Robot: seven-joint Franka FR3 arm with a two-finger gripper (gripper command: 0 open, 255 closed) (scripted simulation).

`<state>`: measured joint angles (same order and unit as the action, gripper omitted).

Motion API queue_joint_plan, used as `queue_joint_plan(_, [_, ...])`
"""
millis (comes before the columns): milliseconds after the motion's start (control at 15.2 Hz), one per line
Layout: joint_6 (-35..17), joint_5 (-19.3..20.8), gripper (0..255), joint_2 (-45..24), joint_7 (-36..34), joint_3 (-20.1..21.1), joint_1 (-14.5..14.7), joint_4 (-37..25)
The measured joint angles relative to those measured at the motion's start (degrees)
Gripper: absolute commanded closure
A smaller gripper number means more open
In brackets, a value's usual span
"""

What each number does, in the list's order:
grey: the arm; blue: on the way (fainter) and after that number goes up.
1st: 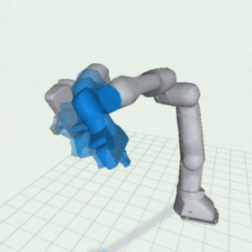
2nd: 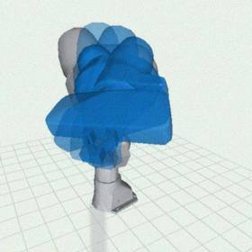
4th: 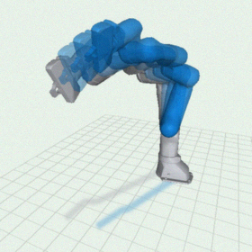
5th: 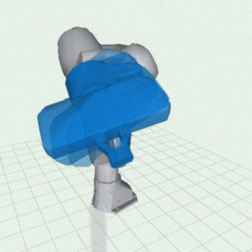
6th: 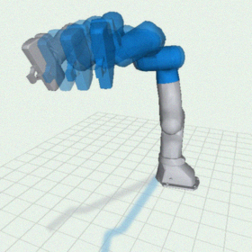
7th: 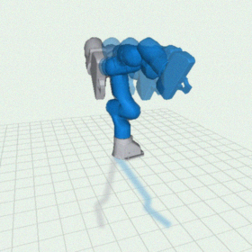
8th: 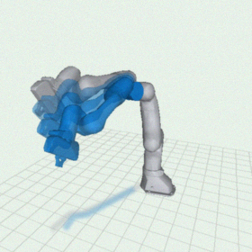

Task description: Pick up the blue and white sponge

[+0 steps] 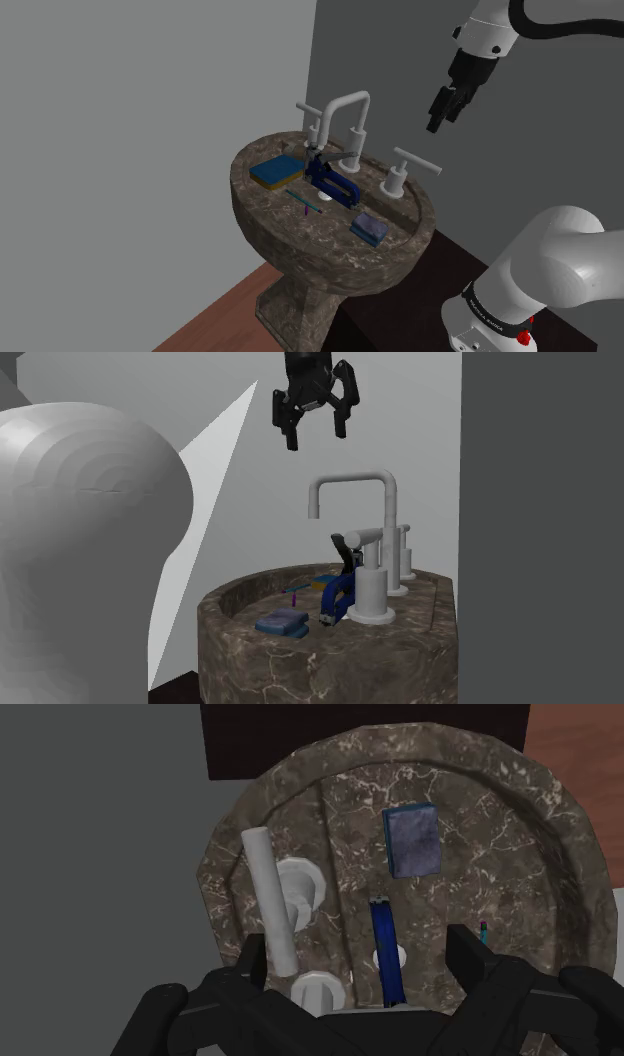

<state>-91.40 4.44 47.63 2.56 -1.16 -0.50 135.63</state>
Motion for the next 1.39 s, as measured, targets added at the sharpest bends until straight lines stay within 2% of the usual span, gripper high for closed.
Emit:
queue_joint_plan(132, [-1.0, -0.3, 0, 0.3, -0.3, 0.1, 0.1, 1.2])
queue_joint_plan(528, [-12.5, -2.5, 0, 1.1, -2.0, 0.2, 0.9, 12.1])
queue_joint_plan(792, [-21.4, -4.4, 0, -1.0, -3.2, 0.5, 1.9, 17.8])
queue_joint_plan(1188, [-37.7, -8.0, 0, -6.6, -4.9, 1.5, 4.3, 26.5])
queue_joint_plan(1386, [-46.9, -10.1, 0, -12.5, -4.9, 1.6, 5.8, 28.9])
